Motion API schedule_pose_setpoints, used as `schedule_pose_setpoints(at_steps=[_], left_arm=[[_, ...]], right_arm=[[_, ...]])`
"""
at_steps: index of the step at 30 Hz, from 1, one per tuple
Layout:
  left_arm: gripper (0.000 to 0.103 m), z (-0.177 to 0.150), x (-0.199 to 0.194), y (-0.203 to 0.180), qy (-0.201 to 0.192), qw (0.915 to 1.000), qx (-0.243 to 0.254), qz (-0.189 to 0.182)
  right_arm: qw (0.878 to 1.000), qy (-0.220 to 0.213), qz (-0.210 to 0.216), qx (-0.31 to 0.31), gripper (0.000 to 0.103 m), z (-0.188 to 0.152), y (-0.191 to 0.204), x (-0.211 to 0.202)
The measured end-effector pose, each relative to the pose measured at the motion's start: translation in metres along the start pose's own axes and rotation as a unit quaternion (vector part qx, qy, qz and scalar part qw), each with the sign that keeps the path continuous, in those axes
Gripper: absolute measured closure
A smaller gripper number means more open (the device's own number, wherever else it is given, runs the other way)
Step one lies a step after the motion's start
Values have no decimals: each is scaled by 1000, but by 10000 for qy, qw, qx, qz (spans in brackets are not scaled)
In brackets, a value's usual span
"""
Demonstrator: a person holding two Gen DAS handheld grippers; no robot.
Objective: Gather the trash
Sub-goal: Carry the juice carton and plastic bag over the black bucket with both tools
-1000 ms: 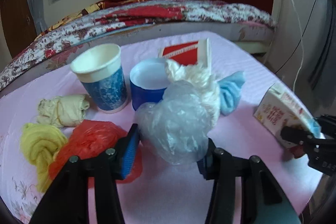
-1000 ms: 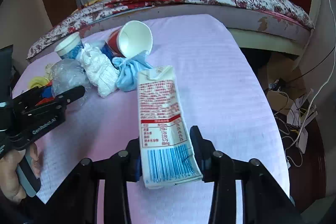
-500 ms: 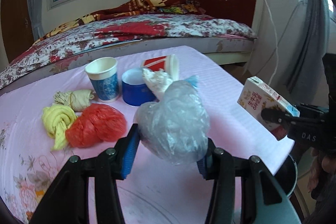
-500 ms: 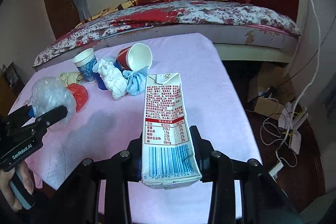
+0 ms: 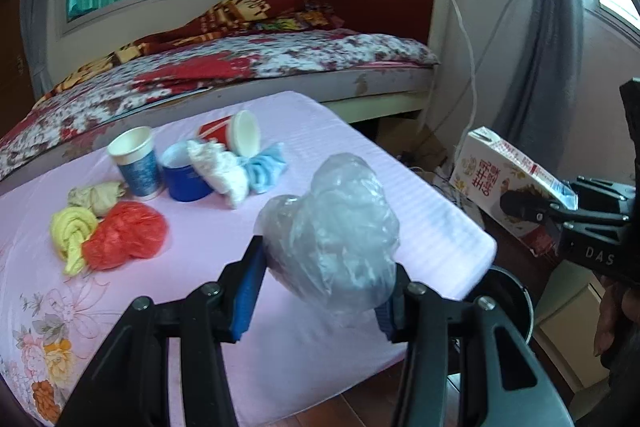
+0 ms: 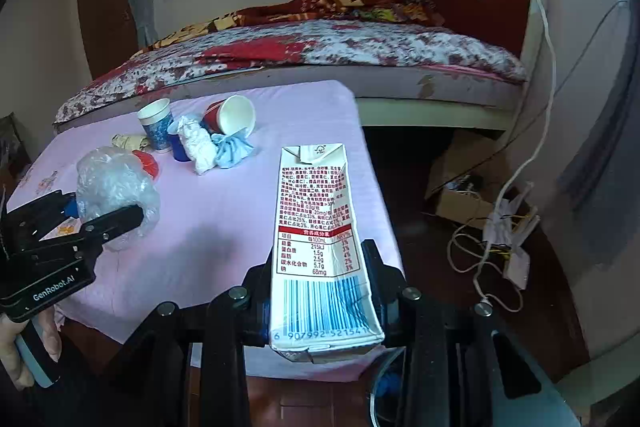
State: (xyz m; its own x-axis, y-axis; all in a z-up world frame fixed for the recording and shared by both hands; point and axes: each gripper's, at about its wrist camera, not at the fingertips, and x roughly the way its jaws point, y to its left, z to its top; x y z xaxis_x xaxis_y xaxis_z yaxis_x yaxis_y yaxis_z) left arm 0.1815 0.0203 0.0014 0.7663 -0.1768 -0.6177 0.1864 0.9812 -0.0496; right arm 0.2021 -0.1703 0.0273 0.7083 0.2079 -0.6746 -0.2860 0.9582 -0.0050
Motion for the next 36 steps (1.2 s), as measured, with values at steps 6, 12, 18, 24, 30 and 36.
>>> schedule_pose_setpoints(at_steps=[6, 12, 18, 24, 30, 36], left_arm=[[54, 0, -2, -36, -13, 9995, 226, -242], [54, -3, 1, -71, 38, 9978, 434, -498], [54, -6, 4, -108, 101, 9948, 663, -772], [54, -10, 13, -141, 221, 9907, 867, -1026], [54, -21, 27, -179, 456, 9832, 1117, -1372], [54, -42, 46, -213, 841, 9707, 1395, -1767]], right_arm=[[9997, -73, -247, -41, 64, -13, -17, -26], [9986, -37, -535, -12, 64, -30, -39, -43], [9973, 3, -721, 170, 64, -45, -65, -55], [9949, 143, -917, 389, 65, -68, -95, -62], [9909, 323, -1047, 776, 66, -98, -133, -68], [9875, 601, -1033, 1029, 67, -140, -162, -65]])
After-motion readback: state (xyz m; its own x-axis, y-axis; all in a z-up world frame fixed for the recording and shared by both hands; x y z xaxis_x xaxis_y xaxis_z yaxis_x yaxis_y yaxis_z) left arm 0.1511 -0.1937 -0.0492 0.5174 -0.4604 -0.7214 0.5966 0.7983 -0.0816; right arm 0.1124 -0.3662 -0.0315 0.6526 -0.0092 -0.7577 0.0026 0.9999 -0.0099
